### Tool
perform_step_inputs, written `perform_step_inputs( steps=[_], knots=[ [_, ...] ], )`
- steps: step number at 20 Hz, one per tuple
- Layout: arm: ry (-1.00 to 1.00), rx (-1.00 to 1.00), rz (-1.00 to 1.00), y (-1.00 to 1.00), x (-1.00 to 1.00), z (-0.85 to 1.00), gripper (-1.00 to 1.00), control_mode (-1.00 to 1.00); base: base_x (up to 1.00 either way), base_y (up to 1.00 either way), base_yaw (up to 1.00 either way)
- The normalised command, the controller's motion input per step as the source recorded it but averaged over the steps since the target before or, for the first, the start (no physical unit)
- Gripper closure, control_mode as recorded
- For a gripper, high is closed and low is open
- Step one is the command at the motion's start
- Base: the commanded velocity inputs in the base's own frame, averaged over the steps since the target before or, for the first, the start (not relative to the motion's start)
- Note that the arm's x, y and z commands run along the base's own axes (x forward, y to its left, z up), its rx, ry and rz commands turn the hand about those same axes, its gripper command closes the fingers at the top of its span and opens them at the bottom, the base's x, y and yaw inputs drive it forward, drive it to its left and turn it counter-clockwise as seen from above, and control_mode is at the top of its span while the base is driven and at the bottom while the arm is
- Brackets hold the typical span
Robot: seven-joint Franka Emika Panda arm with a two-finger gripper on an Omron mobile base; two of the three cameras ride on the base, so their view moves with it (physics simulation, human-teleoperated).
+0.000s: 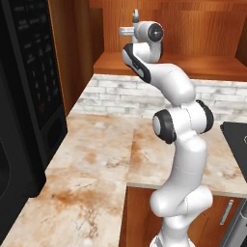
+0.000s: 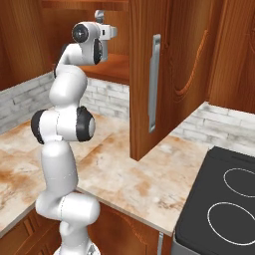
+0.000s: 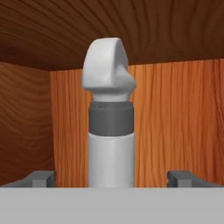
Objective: Move the cutting board and knife to the sink. Then move spray from the cabinet to the counter.
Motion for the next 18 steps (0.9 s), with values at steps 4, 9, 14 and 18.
perform_step_inputs(
  steps=[4,9,14,18],
  knots=[
    [0.0,0.0,0.0,0.0,0.16,0.0,-1.0,-1.0,0.0,0.0,0.0],
    [0.0,0.0,0.0,0.0,0.14,0.0,1.0,-1.0,0.0,0.0,0.0],
    [0.0,0.0,0.0,0.0,0.1,0.0,1.0,-1.0,0.0,0.0,0.0],
    [-0.02,0.0,0.0,0.0,-0.07,0.0,1.0,-1.0,0.0,0.0,0.0]
  ],
)
